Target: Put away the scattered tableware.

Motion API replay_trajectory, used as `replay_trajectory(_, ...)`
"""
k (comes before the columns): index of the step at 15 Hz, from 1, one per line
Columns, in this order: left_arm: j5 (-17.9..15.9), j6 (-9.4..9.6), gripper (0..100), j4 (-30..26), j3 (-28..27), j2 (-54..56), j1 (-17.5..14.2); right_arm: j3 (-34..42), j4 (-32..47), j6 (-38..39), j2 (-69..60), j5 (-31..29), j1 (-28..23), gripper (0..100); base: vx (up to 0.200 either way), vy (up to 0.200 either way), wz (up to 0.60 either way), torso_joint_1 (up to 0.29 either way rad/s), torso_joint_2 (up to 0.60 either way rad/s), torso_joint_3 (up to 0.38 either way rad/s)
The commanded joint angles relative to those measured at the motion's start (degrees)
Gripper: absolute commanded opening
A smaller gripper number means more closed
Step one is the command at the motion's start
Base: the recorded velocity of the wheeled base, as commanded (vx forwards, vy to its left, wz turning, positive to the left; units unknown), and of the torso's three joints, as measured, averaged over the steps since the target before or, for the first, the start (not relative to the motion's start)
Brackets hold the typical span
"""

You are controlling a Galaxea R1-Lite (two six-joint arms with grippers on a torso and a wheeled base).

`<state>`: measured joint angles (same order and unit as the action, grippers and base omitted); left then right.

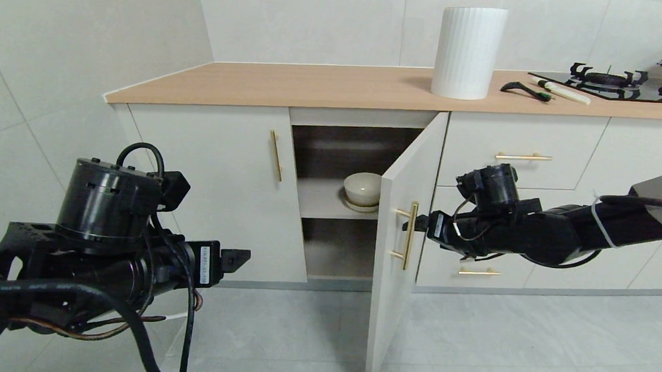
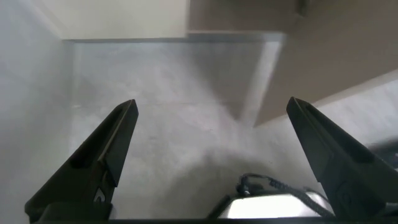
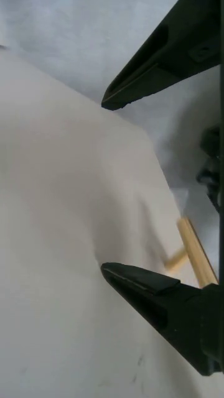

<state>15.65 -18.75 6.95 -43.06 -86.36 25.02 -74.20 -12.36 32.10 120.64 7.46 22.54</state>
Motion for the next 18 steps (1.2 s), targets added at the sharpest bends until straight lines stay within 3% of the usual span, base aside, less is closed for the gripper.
replay_trajectory(1, 1.1, 0.20, 100, 0.0, -0.2, -0.2, 0.0, -2.5, -0.1, -1.0, 3.8, -1.7, 0.1, 100, 0.000, 0.000, 0.00, 0.000, 0.00, 0.000)
replay_trajectory(8, 1.2, 1.26, 100, 0.0, -0.2, 0.3, 0.1, -4.9, -0.3, -0.9, 6.7, -1.9, 0.1, 100, 0.000, 0.000, 0.00, 0.000, 0.00, 0.000)
replay_trajectory(12, 1.2, 1.43, 100, 0.0, -0.2, 0.1, -0.5, -5.2, -0.4, -0.7, 7.2, -2.2, 0.3, 100, 0.200, 0.000, 0.00, -0.002, 0.00, 0.001)
replay_trajectory(15, 1.2, 2.67, 100, 0.1, -0.4, 0.5, -3.1, -5.2, -1.3, -0.5, 7.5, -2.3, 0.5, 100, 0.200, 0.000, 0.00, 0.010, 0.00, 0.002)
replay_trajectory(18, 1.2, 3.02, 100, 0.2, -1.2, 1.4, -5.1, -5.8, -5.8, 2.7, 8.5, -3.2, 1.5, 100, 0.000, 0.000, 0.00, 0.000, 0.00, 0.000)
